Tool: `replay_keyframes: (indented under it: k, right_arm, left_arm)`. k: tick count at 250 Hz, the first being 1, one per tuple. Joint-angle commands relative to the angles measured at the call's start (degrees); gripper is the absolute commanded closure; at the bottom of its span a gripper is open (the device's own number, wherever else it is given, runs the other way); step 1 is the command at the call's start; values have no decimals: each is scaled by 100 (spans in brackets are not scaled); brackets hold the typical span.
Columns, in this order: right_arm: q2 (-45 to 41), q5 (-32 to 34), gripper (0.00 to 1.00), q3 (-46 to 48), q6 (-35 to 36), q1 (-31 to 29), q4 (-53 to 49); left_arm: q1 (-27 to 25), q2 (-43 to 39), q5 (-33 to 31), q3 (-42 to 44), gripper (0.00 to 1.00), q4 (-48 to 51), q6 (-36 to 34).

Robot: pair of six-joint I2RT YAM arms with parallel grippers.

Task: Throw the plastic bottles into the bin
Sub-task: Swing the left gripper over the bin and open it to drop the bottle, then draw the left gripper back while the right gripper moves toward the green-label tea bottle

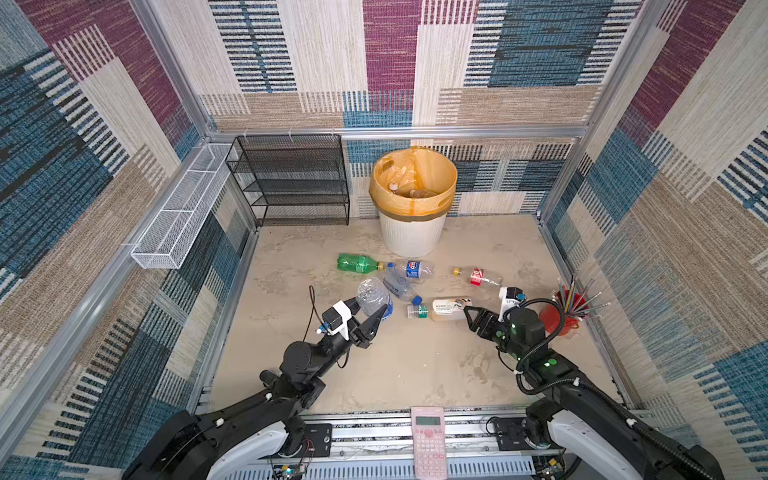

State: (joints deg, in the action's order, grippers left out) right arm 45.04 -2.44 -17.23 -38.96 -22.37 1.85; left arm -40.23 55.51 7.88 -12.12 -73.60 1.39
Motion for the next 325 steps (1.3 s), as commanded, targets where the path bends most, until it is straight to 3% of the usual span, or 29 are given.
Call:
replay_keyframes:
  k: [1,67,124,144,155,166,184,196,211,223,239,259,266,283,301,325]
  right_arm:
    - [7,32,25,-52,-41,5,228]
    - [68,21,25,-78,-44,5,267]
    - [-72,41,25,-166,-57,5,181]
    - [-200,45,25,-207,-59,5,78]
    - [-262,42,25,-233,-42,5,8]
    - [-318,36,25,-285,-9,9,-87]
    - [-397,74,25,-391,76,5,-296]
    - [-493,114,24,-422,106,5,-414]
    - [-633,169,24,-396,115,5,-491]
    - [-723,183,23,-386,106,5,-518]
    - [-734,156,23,-397,133,5,-536]
    - [-657,117,23,-413,203,5,-543]
    - [-620,112,23,-405,225,5,-536]
    - [-553,108,23,-402,242,5,-511]
    - [-491,103,23,-402,245,5,-450]
    - [-401,113,23,-446,258,5,-404]
  left_arm:
    - [32,108,-1,-253,70,-717,113]
    - [261,724,193,-1479,68,-717,-97]
    - [783,2490,890,-4433,68,-691,78]
    - [1105,3455,858,-6384,66,343,310]
    - [1274,4116,967,-7906,55,1746,495]
    - [1403,4893,1028,-9928,46,3985,806]
    - [1409,6264,1377,-13223,33,6600,659]
    - [1387,7014,1308,-15063,14,7673,557]
    - [1403,7489,1151,-16354,12,8272,500]
    - [1442,7224,1070,-16120,12,8327,445]
    - [1449,6433,1265,-14897,12,7787,345]
    - [1390,4889,1388,-11897,7,5191,574]
    - [1361,4503,1406,-11245,6,4510,506]
    - [1352,3891,1531,-10668,6,4347,341]
    - [1353,3379,1682,-9919,6,3461,445]
    - [1351,2710,1756,-9146,8,3310,391]
